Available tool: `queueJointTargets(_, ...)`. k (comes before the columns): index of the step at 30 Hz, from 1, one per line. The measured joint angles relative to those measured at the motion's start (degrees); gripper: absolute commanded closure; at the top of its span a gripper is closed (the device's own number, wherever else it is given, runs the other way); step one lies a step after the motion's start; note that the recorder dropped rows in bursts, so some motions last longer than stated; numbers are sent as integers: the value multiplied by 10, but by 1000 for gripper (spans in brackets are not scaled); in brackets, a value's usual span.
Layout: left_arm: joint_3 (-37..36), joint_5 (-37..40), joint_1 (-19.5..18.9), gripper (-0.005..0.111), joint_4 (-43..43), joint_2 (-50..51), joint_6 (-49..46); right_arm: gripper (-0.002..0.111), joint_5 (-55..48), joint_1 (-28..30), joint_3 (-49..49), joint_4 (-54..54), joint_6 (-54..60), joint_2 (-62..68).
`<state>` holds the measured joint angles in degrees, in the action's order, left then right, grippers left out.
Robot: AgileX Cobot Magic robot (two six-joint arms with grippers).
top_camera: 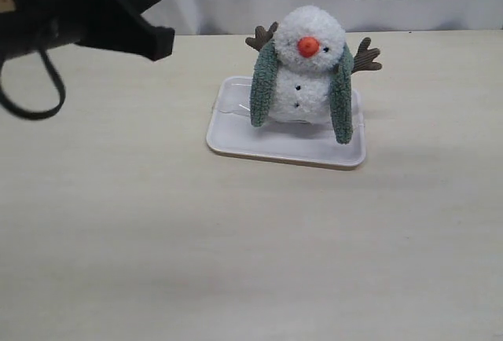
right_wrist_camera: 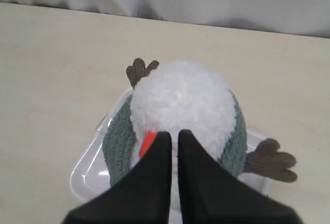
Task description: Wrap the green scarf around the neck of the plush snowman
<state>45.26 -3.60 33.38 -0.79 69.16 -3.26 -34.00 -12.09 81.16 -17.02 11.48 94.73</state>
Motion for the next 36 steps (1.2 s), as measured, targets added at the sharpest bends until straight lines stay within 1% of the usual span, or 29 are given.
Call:
queueJointTargets(3, -64, -57, 0, 107, 1, -39, 0, 104, -1, 0, 60, 0, 0, 62)
queueJointTargets(6, -105, -104, 0, 107, 1, -56, 0, 104, -1, 0, 115, 0, 0, 118)
queueJointTargets(8, -119, -115, 0, 107, 1, -61, 0, 104, -1, 0, 144, -3, 0, 151)
queueJointTargets(12, -125, -116, 0, 107, -13, -61, 0, 104, -9, 0, 187, -27, 7, 214)
queueJointTargets(15, -125, -110, 0, 107, -19, -61, 0, 104, -31, -5, 196, -42, 23, 241)
queueJointTargets(23, -125, -75, 0, 107, -20, -62, -1, 104, -120, -20, 207, -52, 44, 243)
queueJointTargets(28, -125, -64, 0, 107, -20, -62, -1, 104, -180, -20, 208, 9, 15, 240)
queueJointTargets(32, -125, -64, 0, 107, -20, -62, -1, 104, -195, -20, 208, 71, -24, 237)
queueJointTargets(36, -125, -64, 0, 107, -20, -62, -1, 104, -195, -30, 208, 68, -15, 237)
